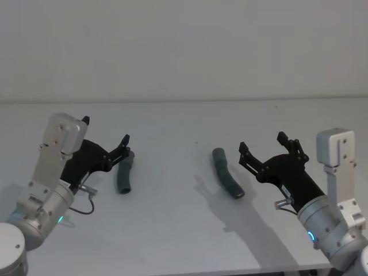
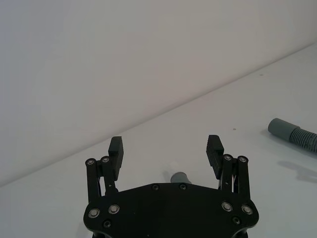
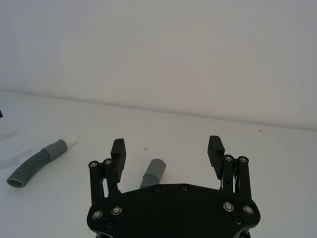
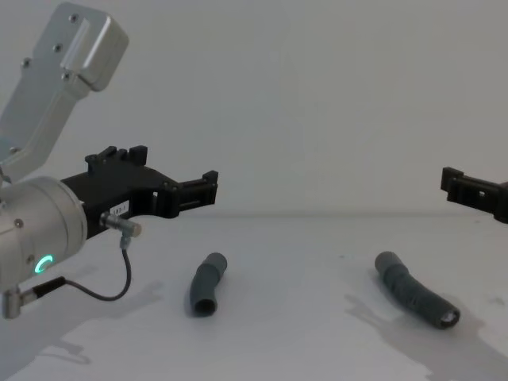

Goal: Use both hands to pick up one end of the pipe from the table, align the ends, and insert them.

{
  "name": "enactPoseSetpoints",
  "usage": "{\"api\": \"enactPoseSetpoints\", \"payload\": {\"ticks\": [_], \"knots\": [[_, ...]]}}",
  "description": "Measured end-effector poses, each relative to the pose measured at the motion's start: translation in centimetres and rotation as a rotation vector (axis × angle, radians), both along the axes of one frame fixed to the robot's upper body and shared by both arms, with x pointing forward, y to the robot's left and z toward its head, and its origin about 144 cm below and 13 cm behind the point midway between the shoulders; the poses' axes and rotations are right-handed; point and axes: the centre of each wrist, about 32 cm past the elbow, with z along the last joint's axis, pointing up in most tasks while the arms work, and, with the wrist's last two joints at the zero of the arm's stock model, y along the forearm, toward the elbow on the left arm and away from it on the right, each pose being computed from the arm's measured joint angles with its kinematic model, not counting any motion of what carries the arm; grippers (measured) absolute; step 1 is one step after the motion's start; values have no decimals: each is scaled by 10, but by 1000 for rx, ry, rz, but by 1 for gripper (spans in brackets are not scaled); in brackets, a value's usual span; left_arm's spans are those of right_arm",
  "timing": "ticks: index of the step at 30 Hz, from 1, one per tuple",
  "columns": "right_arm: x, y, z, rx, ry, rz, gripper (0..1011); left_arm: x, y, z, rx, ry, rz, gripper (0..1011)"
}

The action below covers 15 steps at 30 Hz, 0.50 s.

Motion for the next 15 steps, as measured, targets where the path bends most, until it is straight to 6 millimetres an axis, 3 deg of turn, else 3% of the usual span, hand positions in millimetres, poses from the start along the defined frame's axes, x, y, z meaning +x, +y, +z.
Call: {"api": "enactPoseSetpoints", "payload": {"ticks": [15], "knots": [[0, 0, 0, 0, 1, 0, 1004, 0, 0, 0, 0, 0, 0, 1001]]}}
